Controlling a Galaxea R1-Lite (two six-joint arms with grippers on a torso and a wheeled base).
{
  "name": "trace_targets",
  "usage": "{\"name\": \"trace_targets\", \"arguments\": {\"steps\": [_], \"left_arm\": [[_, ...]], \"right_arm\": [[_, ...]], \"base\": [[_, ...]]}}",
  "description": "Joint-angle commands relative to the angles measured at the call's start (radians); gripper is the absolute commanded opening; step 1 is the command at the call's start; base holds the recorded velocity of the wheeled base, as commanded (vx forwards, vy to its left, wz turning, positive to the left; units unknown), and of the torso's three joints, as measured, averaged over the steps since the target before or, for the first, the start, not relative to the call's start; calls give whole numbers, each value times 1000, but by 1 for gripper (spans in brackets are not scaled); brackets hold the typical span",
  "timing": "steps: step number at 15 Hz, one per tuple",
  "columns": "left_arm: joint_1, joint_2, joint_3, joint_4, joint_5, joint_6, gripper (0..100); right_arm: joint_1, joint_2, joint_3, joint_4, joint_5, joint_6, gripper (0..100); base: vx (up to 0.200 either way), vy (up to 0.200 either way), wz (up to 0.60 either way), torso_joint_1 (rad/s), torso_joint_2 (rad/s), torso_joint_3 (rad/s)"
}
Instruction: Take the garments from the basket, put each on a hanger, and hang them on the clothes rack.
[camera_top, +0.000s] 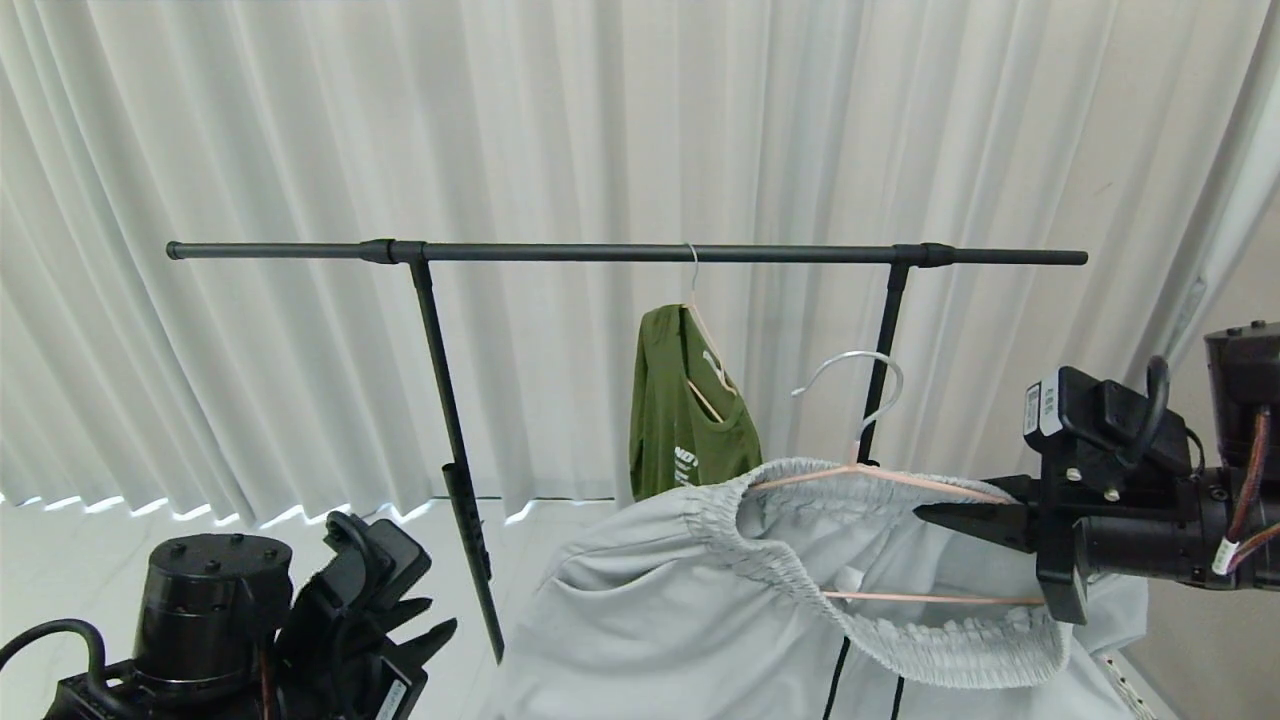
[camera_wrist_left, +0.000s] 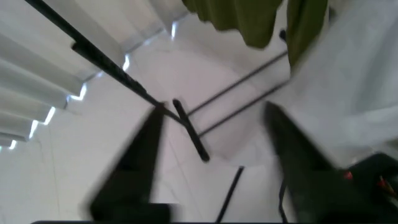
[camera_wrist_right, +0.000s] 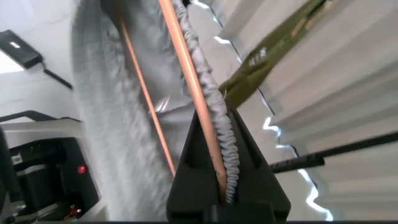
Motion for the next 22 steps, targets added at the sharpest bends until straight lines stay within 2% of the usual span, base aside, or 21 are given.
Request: {"name": "trace_targets", "arguments": {"steps": [1, 5, 9, 11, 12, 16, 18, 22], "left_arm": [[-2, -3, 3, -44, -3, -3, 100], [1, -67, 12, -84, -11, -14, 100], [9, -141, 69, -84, -3, -44, 100], [21, -144, 75, -85, 0, -44, 100], [24, -138, 72, -84, 4, -43, 100], [24, -132, 75, -84, 76, -35, 100], [35, -130, 75, -85, 93, -38, 100], [79, -132, 78, -84, 95, -37, 100]], "right_arm": [[-8, 0, -2, 1, -13, 17, 0], [-20, -14, -1, 12, -105, 166, 0], [-100, -83, -10, 185, -168, 181, 0], [-143, -106, -10, 227, -180, 203, 0], [-192, -120, -7, 257, -195, 207, 0], [-288, -161, -5, 372, -243, 227, 0], [-313, -178, -2, 411, -291, 281, 0], [-316, -177, -5, 403, -341, 404, 0]], "base": [[0, 0, 0, 0, 0, 0], [0, 0, 0, 0, 0, 0], [0, 0, 0, 0, 0, 0], [0, 0, 0, 0, 0, 0], [0, 0, 0, 0, 0, 0], [0, 0, 0, 0, 0, 0], [0, 0, 0, 0, 0, 0], [0, 0, 0, 0, 0, 0]]}}
